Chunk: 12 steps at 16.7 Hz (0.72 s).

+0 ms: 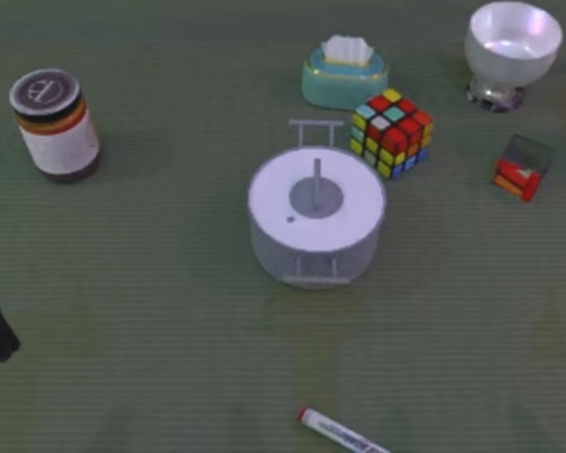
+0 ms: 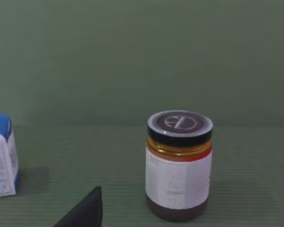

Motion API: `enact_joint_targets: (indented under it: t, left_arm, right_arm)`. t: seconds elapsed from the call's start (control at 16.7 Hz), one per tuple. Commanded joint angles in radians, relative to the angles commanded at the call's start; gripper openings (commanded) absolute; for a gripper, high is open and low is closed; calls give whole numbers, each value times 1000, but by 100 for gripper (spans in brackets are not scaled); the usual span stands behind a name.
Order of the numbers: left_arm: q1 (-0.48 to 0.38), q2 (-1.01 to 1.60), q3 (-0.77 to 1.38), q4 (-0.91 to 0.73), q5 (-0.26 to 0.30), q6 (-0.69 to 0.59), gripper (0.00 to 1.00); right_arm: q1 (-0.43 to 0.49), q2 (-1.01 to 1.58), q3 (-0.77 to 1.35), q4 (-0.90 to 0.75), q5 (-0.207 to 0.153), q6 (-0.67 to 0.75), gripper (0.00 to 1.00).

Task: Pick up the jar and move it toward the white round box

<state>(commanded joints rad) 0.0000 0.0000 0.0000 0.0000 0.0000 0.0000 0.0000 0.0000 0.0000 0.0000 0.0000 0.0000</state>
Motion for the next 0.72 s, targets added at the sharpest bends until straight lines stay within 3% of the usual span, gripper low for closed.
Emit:
enact_joint_targets:
  t: [0.36, 0.72]
  left_arm:
    - [-17, 87, 88, -45, 22, 14, 100]
    - [-42, 469, 464, -248, 64, 71, 100]
  right_arm:
    - [0, 0, 0, 0, 0, 0, 100]
    - [0, 0, 0, 0, 0, 0, 100]
